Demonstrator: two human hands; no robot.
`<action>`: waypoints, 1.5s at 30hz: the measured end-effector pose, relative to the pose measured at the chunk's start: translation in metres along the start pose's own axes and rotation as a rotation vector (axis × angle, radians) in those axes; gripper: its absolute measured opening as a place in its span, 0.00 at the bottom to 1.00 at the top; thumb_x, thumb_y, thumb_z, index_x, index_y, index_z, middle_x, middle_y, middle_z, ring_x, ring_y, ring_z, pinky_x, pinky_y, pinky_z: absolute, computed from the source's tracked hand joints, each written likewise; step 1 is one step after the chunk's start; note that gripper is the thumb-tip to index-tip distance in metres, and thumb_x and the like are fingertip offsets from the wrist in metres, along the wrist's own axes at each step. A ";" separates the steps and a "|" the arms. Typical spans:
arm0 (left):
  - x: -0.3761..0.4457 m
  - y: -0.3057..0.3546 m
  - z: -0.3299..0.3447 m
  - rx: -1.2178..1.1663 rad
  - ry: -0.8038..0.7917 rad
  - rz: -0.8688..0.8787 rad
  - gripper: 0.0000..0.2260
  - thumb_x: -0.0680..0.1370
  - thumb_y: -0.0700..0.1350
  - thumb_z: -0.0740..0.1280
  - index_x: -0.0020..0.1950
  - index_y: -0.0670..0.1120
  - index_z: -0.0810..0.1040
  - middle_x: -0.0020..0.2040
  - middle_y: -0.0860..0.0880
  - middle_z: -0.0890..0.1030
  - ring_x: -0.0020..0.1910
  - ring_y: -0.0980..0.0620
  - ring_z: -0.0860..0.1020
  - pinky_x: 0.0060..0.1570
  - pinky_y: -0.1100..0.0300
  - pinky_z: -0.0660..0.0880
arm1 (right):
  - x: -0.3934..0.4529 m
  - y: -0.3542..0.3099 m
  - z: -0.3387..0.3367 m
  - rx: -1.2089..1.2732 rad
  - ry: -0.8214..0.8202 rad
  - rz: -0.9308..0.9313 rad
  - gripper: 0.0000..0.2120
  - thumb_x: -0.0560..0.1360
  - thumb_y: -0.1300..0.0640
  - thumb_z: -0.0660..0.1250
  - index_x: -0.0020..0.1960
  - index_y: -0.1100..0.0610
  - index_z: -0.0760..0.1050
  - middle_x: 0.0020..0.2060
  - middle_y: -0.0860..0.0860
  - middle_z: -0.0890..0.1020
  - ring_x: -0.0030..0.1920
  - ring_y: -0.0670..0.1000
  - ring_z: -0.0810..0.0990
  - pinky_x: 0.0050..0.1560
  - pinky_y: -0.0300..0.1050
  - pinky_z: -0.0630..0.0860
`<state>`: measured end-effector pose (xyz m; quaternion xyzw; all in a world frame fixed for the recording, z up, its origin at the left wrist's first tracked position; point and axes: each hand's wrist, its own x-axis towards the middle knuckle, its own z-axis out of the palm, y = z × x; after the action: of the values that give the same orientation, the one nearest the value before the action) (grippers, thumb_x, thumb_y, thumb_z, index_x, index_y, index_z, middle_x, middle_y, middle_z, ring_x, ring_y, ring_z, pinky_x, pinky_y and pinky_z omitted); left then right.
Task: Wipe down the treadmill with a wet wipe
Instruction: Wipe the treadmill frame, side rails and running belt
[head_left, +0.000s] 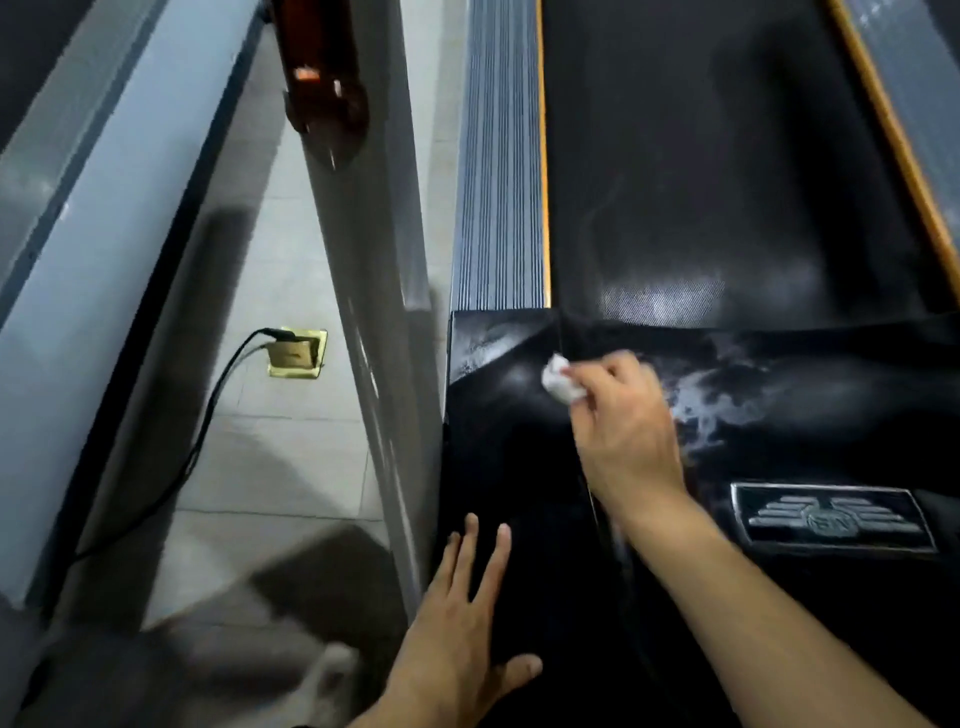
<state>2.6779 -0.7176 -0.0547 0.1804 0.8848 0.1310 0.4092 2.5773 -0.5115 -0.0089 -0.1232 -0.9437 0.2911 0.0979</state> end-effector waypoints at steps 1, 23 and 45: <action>0.000 -0.003 0.004 -0.011 0.012 0.003 0.53 0.74 0.72 0.64 0.70 0.63 0.19 0.75 0.54 0.20 0.79 0.51 0.29 0.81 0.51 0.45 | 0.021 0.006 0.012 -0.040 0.028 -0.078 0.08 0.76 0.62 0.67 0.53 0.55 0.82 0.47 0.54 0.77 0.48 0.57 0.74 0.48 0.52 0.75; 0.002 -0.001 0.007 -0.010 0.002 0.021 0.54 0.74 0.72 0.63 0.68 0.61 0.16 0.71 0.54 0.16 0.75 0.52 0.25 0.76 0.56 0.35 | 0.102 0.063 0.072 -0.306 -0.183 -0.079 0.14 0.76 0.56 0.59 0.52 0.58 0.82 0.47 0.60 0.81 0.50 0.64 0.79 0.44 0.52 0.71; -0.004 -0.004 0.014 -0.075 0.113 0.044 0.53 0.75 0.69 0.65 0.73 0.63 0.20 0.74 0.56 0.18 0.76 0.53 0.25 0.80 0.54 0.40 | 0.048 0.058 0.062 -0.290 -0.069 0.109 0.12 0.79 0.61 0.57 0.52 0.60 0.79 0.51 0.58 0.82 0.51 0.61 0.78 0.44 0.46 0.64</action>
<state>2.6905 -0.7217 -0.0621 0.1768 0.8968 0.1831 0.3619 2.5262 -0.4836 -0.0875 -0.1768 -0.9705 0.1608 0.0308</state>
